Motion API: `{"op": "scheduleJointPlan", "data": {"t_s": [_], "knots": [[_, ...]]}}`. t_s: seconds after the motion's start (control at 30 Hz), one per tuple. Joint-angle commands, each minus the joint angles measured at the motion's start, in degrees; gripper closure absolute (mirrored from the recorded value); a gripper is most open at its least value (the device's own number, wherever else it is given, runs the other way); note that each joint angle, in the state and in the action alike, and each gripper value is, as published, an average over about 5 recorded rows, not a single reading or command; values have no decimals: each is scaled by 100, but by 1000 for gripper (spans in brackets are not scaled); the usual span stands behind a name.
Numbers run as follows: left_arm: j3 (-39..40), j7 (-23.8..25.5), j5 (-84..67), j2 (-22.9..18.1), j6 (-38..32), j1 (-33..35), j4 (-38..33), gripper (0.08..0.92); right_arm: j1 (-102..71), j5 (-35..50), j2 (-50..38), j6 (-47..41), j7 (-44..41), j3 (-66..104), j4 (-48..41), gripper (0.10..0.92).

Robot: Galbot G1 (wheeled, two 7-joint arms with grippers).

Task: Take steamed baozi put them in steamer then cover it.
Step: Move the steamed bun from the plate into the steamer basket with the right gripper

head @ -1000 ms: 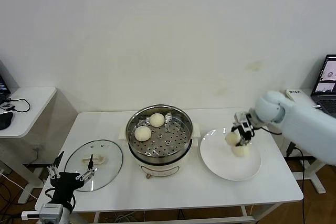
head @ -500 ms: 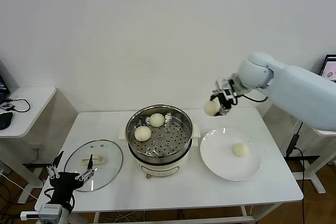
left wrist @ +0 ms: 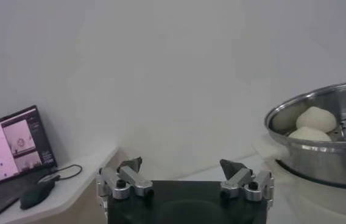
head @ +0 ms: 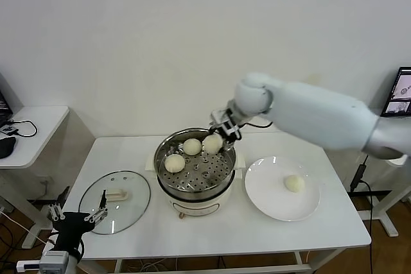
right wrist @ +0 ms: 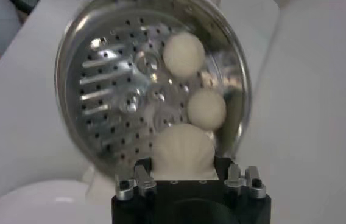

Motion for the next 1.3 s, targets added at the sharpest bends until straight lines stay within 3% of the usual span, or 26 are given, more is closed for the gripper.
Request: {"op": "scheduleJointPlan", "data": {"t_s": [0.03, 0.4, 1.03, 1.3], "knots": [[-69, 0, -7, -15, -3, 8, -12, 177, -333, -536, 596, 934, 177, -448, -90, 389], [-105, -3, -14, -53, -13, 20, -41, 177, -286, -806, 686, 1556, 162, -585, -48, 387], [-83, -7, -20, -73, -21, -16, -24, 177, -140, -713, 627, 1738, 118, -601, 31, 363], [-77, -4, -26, -56, -20, -20, -42, 177, 105, -382, 306, 1676, 136, -401, 191, 212]]}}
